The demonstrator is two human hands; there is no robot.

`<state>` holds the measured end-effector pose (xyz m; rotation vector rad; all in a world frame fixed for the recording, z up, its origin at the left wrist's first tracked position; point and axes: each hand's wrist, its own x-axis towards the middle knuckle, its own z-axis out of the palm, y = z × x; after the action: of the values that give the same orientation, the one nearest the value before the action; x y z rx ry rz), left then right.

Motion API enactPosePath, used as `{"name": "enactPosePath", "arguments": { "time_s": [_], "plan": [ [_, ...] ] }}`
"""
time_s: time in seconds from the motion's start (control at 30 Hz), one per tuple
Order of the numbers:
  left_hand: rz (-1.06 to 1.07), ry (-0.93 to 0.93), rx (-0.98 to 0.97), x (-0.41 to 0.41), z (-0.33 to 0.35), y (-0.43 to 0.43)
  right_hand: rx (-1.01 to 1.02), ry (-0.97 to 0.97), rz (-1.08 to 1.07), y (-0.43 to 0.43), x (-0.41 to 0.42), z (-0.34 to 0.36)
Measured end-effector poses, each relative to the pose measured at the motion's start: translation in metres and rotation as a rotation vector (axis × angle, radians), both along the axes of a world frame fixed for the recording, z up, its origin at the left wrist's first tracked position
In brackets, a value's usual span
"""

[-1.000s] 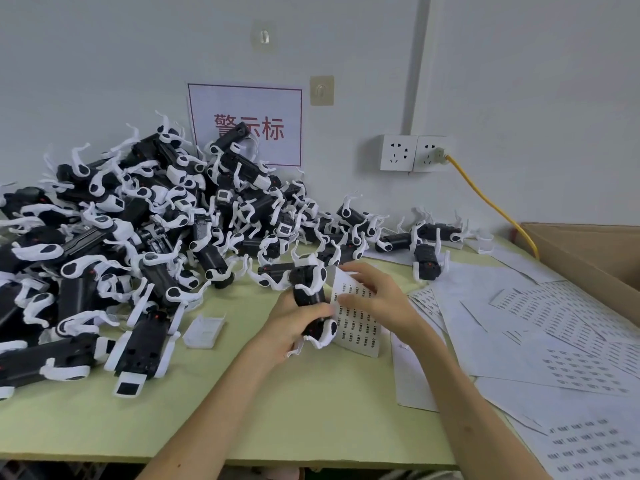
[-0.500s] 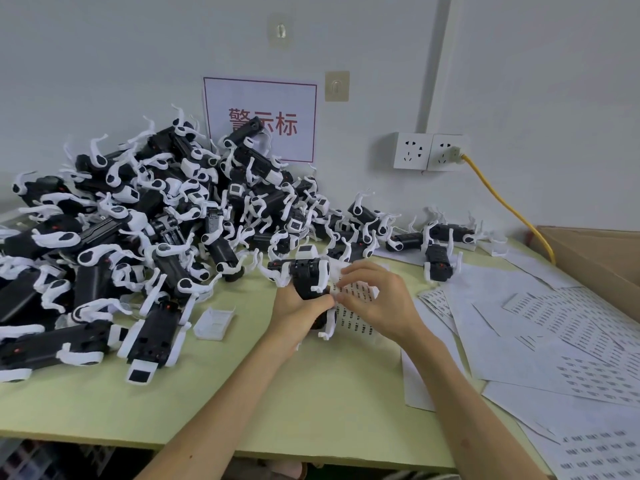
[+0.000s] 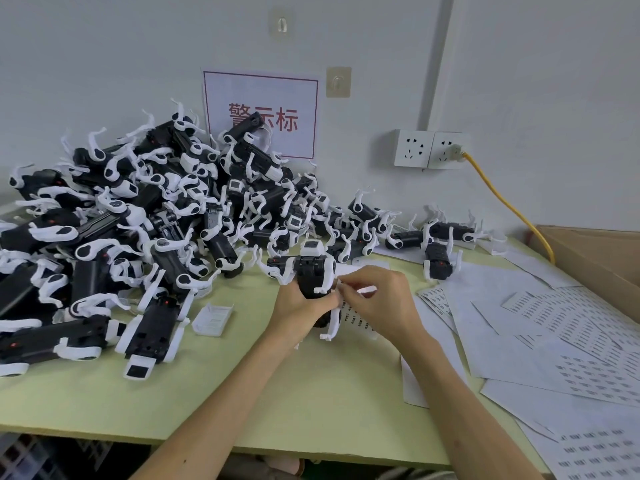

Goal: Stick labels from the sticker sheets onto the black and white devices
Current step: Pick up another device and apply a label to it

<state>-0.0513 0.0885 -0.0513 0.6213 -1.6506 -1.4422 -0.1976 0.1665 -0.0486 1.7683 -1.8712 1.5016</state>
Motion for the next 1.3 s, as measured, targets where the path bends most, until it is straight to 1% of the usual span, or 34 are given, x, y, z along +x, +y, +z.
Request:
{"name": "enactPosePath", "arguments": {
  "time_s": [0.1,0.2,0.4,0.5,0.63,0.7,1.3],
  "plan": [
    [-0.025,-0.035,-0.015,0.0004,-0.0010,0.0011,-0.007,0.010,0.002,0.0027,0.0011,0.0017],
    [0.000,-0.059,-0.028,0.0001,-0.0034,-0.0003,0.018,-0.014,-0.004,0.0022,0.0020,0.0009],
    [0.042,-0.104,-0.066,0.0008,-0.0023,-0.0011,0.062,-0.085,-0.014,-0.0012,0.0028,-0.0005],
    [0.042,-0.098,-0.082,0.0021,0.0009,0.0008,0.089,-0.159,-0.013,-0.0024,0.0029,0.0019],
    [0.087,-0.072,-0.059,0.0028,0.0030,0.0013,0.130,-0.183,0.104,0.0005,0.0035,0.0056],
    [0.088,-0.076,-0.063,0.0034,0.0012,-0.0005,0.141,-0.192,0.124,0.0017,0.0045,0.0063],
    [0.062,-0.182,-0.091,0.0041,0.0020,0.0004,0.154,-0.204,0.016,0.0028,0.0039,0.0090]
  ]
}}
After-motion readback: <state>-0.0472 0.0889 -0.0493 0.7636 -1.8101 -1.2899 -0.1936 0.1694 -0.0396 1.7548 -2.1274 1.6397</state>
